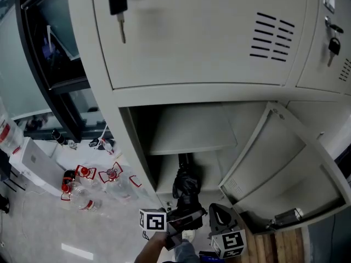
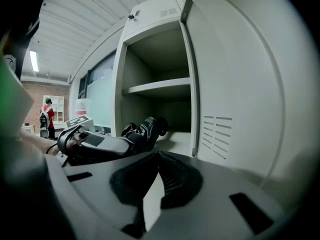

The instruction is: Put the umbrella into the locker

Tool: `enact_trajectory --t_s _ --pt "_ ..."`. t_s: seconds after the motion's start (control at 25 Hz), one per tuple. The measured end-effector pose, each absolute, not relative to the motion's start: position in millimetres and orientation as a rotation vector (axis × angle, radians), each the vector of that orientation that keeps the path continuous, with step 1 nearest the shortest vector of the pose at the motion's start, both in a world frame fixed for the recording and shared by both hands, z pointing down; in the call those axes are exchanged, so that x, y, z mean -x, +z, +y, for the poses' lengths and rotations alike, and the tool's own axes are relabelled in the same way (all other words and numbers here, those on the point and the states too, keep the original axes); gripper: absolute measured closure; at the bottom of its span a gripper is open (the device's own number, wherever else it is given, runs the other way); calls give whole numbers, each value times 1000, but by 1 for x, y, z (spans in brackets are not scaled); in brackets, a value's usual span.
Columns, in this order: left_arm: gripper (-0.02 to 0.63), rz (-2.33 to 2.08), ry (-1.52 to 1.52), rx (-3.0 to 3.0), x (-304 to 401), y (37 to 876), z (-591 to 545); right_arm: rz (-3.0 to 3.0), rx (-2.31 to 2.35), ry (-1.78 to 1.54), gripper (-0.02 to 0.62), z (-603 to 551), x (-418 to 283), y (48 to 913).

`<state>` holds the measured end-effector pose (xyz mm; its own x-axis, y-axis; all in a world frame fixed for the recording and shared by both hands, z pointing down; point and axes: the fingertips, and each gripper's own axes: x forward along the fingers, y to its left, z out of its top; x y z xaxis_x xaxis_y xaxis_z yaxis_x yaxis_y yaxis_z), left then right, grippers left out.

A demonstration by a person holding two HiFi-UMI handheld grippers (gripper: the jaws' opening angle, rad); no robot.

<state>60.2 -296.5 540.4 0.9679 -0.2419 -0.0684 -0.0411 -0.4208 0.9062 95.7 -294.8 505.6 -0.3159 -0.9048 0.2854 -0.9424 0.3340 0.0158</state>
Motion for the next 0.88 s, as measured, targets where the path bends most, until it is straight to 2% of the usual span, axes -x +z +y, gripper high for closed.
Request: enact_trajectory --t_s 0.88 --pt "319 -114 -430 -1771 -61 532 -343 -2351 -1663 255 594 -320 -97 512"
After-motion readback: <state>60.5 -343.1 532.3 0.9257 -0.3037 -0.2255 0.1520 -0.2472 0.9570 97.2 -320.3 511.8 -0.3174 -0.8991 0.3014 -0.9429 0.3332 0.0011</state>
